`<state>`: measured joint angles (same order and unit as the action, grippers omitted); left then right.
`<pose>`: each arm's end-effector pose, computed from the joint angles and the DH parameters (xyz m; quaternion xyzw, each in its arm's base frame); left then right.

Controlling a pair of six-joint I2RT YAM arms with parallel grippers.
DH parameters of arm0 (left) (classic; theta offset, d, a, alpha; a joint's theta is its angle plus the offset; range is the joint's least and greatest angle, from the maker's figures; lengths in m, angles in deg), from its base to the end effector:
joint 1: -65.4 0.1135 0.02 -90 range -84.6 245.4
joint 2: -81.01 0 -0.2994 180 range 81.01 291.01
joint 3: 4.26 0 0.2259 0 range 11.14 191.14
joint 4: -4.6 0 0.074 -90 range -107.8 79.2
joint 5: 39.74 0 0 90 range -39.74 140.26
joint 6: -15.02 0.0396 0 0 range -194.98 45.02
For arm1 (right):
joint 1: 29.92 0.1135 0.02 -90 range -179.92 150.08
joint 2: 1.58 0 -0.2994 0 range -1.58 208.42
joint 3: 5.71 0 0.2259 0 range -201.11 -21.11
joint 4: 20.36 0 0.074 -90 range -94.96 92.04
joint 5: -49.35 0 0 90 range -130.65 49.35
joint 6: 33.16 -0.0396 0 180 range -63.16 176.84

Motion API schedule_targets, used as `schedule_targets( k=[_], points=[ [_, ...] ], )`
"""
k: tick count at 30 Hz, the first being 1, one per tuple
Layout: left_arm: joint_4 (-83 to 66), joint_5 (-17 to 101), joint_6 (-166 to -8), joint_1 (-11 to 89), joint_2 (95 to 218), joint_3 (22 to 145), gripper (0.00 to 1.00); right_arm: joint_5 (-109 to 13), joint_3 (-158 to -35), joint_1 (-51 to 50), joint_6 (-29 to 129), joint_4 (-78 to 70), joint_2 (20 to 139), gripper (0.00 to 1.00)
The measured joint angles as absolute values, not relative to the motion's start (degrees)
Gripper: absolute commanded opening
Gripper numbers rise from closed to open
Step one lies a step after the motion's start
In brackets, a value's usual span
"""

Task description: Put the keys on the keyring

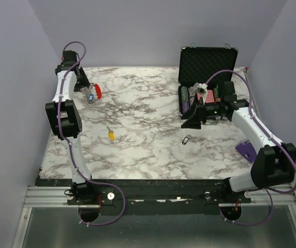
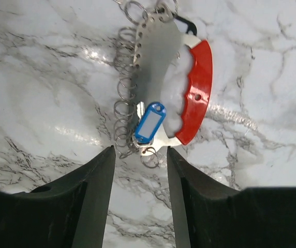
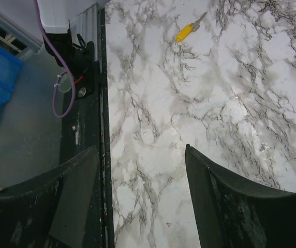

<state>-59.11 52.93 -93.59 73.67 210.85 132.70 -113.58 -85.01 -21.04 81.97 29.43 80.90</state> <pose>0.4930 0.0735 0.2766 -0.2291 0.9298 -0.0037 0.2882 0.2490 0.0772 0.3294 -0.4035 0.6741 0.5218 0.3325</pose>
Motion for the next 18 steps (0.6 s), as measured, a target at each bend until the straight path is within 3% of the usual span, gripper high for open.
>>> schedule_targets(
  k=[8, 18],
  points=[
    [-60.71, 49.33, -105.92, 78.13, 214.76, 142.32, 0.51, -113.62, -85.08, -21.04, 82.45, 29.95, 80.9, 0.76],
    [-62.61, 46.92, -116.34, 77.25, 218.54, 142.36, 0.52, -113.65, -85.45, -21.04, 83.8, 31.35, 80.9, 0.77]
  ],
)
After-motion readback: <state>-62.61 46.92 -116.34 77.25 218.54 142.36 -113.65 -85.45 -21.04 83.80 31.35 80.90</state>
